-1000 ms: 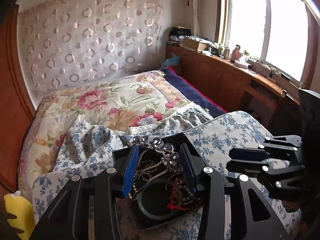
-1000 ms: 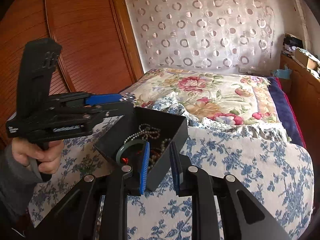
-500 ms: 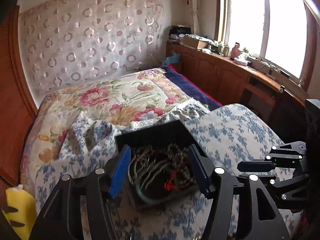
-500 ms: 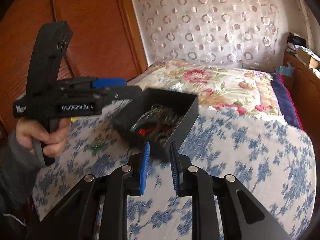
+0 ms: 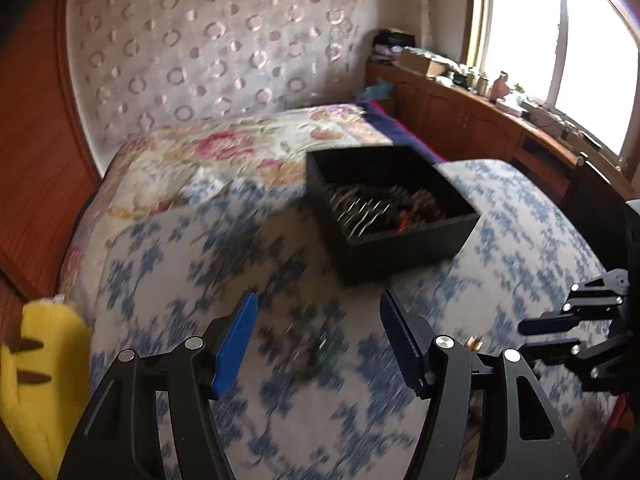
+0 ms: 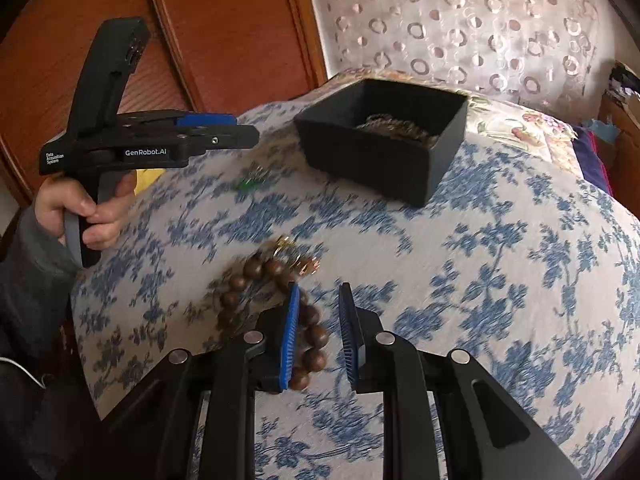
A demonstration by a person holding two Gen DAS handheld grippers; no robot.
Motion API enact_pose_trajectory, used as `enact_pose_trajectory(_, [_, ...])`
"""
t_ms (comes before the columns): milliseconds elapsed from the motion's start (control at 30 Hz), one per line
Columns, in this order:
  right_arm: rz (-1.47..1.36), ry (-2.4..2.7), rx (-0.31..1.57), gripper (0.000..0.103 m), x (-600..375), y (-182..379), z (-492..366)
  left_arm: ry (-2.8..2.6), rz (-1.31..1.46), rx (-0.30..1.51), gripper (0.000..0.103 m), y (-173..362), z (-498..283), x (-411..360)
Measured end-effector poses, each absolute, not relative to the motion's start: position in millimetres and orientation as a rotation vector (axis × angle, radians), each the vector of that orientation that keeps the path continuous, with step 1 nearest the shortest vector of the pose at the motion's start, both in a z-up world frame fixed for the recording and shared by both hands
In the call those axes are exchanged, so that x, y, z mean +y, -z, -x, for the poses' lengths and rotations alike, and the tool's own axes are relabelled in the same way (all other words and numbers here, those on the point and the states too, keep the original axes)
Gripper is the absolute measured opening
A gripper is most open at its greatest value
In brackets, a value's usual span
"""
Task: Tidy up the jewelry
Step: 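Grasp the brown bead bracelet with the right tool while the left tool grasps a small green earring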
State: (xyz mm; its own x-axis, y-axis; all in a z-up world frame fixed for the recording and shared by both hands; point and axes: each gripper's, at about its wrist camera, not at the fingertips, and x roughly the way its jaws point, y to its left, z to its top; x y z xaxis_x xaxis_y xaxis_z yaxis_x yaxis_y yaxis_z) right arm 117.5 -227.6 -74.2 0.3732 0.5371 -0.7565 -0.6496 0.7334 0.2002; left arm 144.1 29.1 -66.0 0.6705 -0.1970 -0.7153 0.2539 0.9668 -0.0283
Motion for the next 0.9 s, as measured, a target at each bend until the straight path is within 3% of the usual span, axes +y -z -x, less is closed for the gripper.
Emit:
enact_pose_trajectory(267, [0.234, -0.746, 0.935, 0.022, -213, 87, -111, 0.208, -0.038, 0.843, 0.061, 85, -132, 55])
enact_pose_trajectory(367, [0.253, -0.741, 0.925, 0.016, -213, 85, -109, 0.197, -0.036, 0.849, 0.06, 88, -133, 60])
enact_pose_trajectory(700, [0.183, -0.725, 0.834, 0.015, -231, 55, -112, 0.224, -0.026, 0.895, 0.038, 98, -147, 58])
enact_pose_trajectory(900, [0.162, -0.703, 0.789, 0.015, -240, 38, -112, 0.266, -0.027, 0.873, 0.037, 92, -146, 42])
